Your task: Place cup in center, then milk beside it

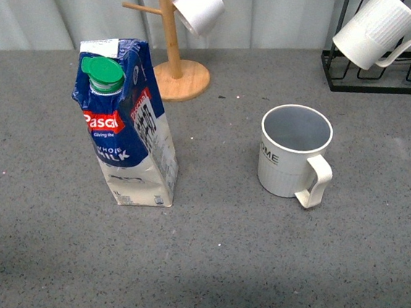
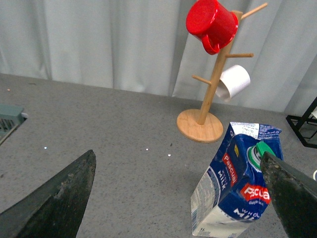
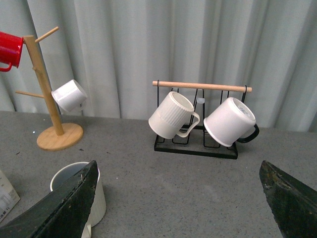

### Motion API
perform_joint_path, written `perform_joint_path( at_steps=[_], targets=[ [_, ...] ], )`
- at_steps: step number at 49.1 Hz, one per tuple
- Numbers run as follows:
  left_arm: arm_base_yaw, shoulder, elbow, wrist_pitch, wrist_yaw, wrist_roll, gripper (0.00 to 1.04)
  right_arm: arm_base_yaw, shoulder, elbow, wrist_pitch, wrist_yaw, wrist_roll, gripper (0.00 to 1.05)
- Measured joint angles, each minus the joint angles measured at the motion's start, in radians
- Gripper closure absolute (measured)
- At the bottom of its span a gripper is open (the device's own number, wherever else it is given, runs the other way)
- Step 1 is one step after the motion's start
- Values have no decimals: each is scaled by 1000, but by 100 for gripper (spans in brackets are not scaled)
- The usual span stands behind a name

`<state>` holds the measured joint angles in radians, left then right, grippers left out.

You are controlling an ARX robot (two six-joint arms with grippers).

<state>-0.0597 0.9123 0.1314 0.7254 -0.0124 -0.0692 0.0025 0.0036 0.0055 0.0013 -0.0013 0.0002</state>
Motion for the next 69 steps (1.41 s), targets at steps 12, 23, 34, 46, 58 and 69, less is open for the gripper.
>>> perform_joint_path(
  at_steps=[12,23,34,46,58,69],
  targets=[
    [-140,406,135,163,-94,-4,7,0,0,0,0,0,0,9],
    [-230,465,162,168,-117,-15,7,0,0,0,0,0,0,9],
    [-291,483,162,168,-126,-23,7,0,0,0,0,0,0,9],
    [-377,473,161,151,-142,-44,7,0,0,0,0,0,0,9],
    [-396,585,160,207,-153,-40,7,0,0,0,0,0,0,9],
    [-375,648,174,219,-125,-42,7,0,0,0,0,0,0,9]
  ],
)
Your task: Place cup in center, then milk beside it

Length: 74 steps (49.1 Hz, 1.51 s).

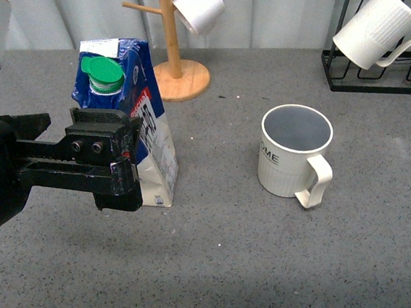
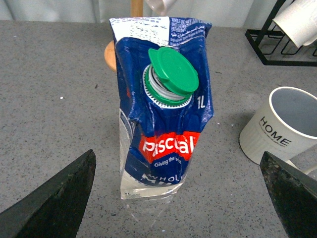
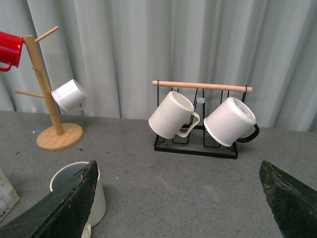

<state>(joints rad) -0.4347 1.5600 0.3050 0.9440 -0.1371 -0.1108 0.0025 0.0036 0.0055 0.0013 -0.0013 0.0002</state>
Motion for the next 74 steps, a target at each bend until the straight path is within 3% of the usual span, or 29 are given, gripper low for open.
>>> perform_joint_path(
  at_steps=[32,43,49,63,74],
  targets=[
    [66,151,133,24,24,-10,8,0,0,0,0,0,0,9],
    [63,152,143,19,24,-25,58,0,0,0,0,0,0,9],
    [43,138,143,10,8,-27,76,0,0,0,0,0,0,9],
    [-63,143,185,21,-47,-50,92,0,0,0,0,0,0,9],
    [-144,211,233,39,-89,-63,93,0,0,0,0,0,0,9]
  ],
)
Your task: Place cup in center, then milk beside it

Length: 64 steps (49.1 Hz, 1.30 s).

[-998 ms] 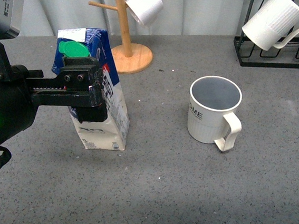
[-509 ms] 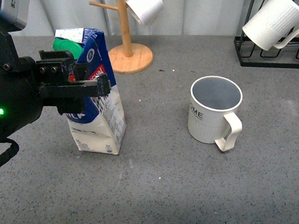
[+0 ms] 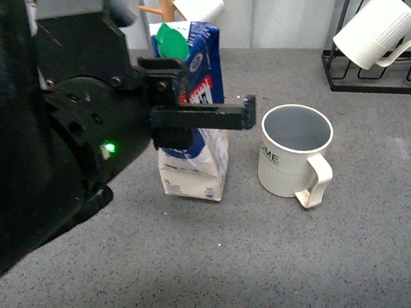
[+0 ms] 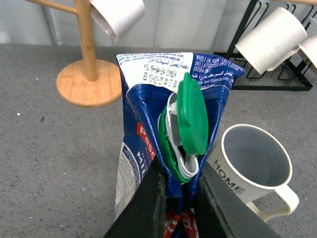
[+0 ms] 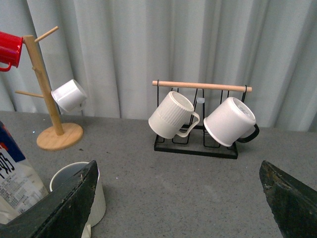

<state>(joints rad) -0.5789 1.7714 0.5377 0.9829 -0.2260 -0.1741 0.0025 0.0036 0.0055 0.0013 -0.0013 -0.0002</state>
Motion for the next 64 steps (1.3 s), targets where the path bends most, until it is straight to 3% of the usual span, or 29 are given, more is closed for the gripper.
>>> perform_joint_path(
  at_steps=[14,35,39,48,59,64],
  targets=[
    [-57,64,57,0,-31,-29,94,0,0,0,0,0,0,9],
    [-62,106,103,-19,-44,-61,95,0,0,0,0,0,0,9],
    [-62,106,103,-21,-47,-63,83,0,0,0,0,0,0,9],
    [-63,88,102,-19,-63,-64,42,0,0,0,0,0,0,9],
    [-49,14,89,-20,-59,-71,8,0,0,0,0,0,0,9],
    [-9,-37,79,-19,-63,-76,7,0,0,0,0,0,0,9]
  ],
)
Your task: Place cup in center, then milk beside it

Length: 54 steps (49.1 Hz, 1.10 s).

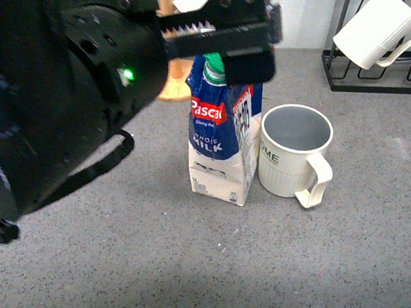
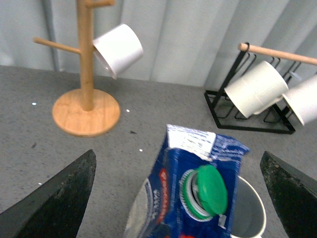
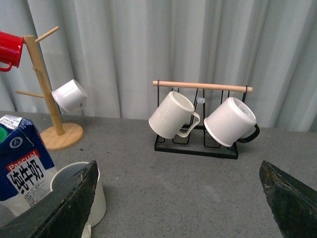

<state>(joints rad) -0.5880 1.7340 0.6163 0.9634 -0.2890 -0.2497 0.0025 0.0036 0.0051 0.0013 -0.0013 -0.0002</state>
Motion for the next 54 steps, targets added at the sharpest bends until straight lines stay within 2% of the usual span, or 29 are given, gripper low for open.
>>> perform_joint_path(
  at_steps=[12,17,21,24,32,37,43,45,54],
  targets=[
    [193,-89,-84,11,-29,-4,7,0,0,0,0,0,0,9],
    [226,-108,-100,16,-41,16,7,0,0,0,0,0,0,9],
    [254,-120,-173,179,-29,126,23,0,0,0,0,-1,0,9],
    [274,-153,-222,206,-10,173,32,0,0,0,0,0,0,9],
    [331,-268,-327,204,40,219,55,0,0,0,0,0,0,9],
    [375,-370,-401,174,85,230,77,0,0,0,0,0,0,9],
    [412,-461,-455,134,114,233,97,0,0,0,0,0,0,9],
    [420,-486,-467,121,122,233,101,0,0,0,0,0,0,9],
    [455,-611,-519,47,163,241,101,0,0,0,0,0,0,9]
  ],
)
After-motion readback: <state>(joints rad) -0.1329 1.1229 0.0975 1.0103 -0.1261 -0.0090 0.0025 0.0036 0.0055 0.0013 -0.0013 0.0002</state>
